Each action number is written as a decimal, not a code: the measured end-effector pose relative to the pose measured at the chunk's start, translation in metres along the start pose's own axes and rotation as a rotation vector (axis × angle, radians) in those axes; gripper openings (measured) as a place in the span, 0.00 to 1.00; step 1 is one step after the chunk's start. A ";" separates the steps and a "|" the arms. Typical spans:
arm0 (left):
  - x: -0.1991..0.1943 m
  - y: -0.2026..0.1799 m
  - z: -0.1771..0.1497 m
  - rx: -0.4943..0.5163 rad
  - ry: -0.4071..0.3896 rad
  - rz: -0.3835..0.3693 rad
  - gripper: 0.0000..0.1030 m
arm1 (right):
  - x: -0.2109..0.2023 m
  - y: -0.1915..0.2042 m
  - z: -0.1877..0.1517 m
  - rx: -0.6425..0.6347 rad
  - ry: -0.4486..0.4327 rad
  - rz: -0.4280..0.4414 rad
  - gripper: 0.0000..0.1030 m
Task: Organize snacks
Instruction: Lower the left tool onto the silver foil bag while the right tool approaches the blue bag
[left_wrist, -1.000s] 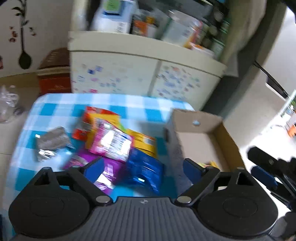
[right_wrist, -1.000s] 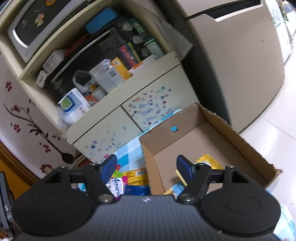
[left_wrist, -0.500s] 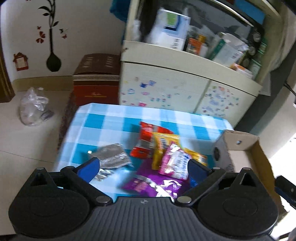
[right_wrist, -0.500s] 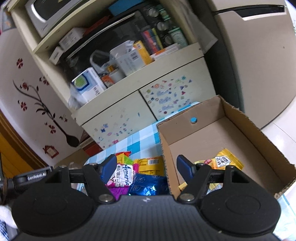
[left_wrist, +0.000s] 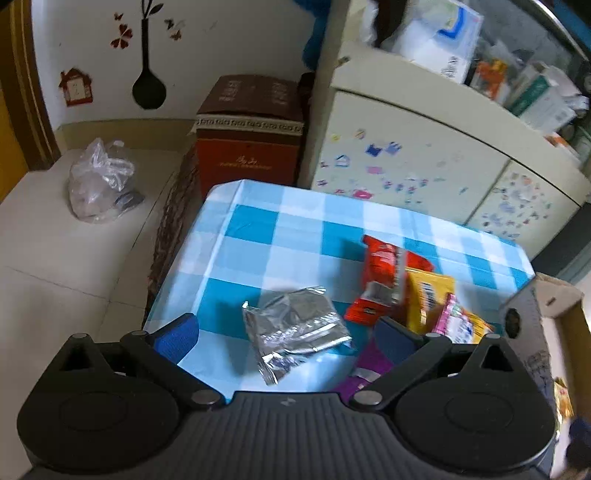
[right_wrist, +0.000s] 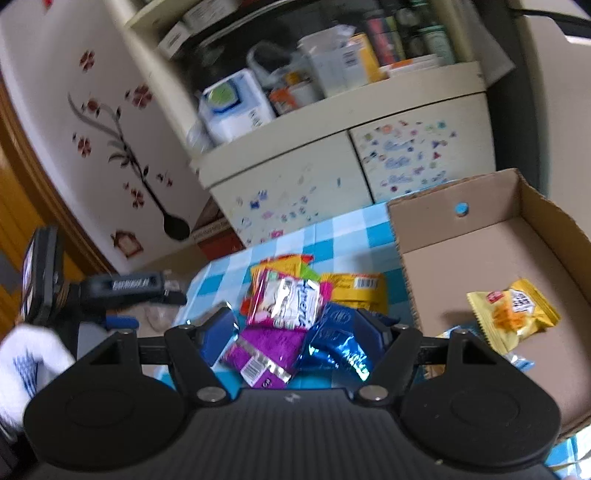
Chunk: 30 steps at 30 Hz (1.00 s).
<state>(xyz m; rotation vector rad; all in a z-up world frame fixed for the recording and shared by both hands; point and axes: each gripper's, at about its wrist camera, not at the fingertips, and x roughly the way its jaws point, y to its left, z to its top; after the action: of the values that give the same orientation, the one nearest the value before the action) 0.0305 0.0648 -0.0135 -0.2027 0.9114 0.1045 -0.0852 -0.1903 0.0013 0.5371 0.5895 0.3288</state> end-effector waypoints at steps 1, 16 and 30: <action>0.006 0.003 0.002 -0.012 0.006 -0.001 1.00 | 0.005 0.003 -0.003 -0.014 0.008 -0.007 0.70; 0.063 0.011 0.028 -0.049 0.048 0.097 1.00 | 0.067 0.011 -0.016 -0.123 0.002 -0.168 0.70; 0.102 0.012 0.028 -0.047 0.099 0.127 1.00 | 0.105 0.013 -0.019 -0.177 0.050 -0.217 0.72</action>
<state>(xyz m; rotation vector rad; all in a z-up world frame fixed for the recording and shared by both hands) 0.1122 0.0832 -0.0797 -0.1948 1.0211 0.2354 -0.0157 -0.1264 -0.0508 0.2917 0.6544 0.1863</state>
